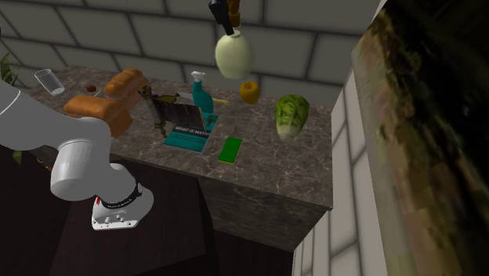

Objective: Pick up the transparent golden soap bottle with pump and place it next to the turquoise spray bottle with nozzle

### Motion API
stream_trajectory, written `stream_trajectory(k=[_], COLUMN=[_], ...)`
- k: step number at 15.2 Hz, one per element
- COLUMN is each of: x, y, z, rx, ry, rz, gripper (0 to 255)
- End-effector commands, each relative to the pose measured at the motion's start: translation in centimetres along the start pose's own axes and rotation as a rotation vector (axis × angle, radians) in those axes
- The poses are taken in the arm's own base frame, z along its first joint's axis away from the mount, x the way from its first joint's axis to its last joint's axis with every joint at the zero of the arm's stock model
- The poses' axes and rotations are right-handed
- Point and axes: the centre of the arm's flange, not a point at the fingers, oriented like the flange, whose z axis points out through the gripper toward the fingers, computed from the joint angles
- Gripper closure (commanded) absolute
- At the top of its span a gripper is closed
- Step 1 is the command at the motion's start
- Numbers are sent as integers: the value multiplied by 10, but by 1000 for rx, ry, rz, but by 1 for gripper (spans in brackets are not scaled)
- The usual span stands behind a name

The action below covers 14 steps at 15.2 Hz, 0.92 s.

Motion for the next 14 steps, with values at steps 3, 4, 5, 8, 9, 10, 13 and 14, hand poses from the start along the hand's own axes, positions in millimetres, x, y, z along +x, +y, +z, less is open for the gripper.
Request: stream_trajectory(k=[3,4,5,8,9,10,13,14], x=[-43,-54,-64,-69,-71,-72,-77,-79], y=[-27,-33,-40,-39,-38,-38,-36,-36], z=[-14,-17,-19,-4,1,6,21,26], rx=[0,0,0,0,0,0,0,0], ry=[1,1,1,1,1,1,1,1], rz=[1,1,1,1,1,1,1,1], gripper=[255,255,255,255,255,255,255,255])
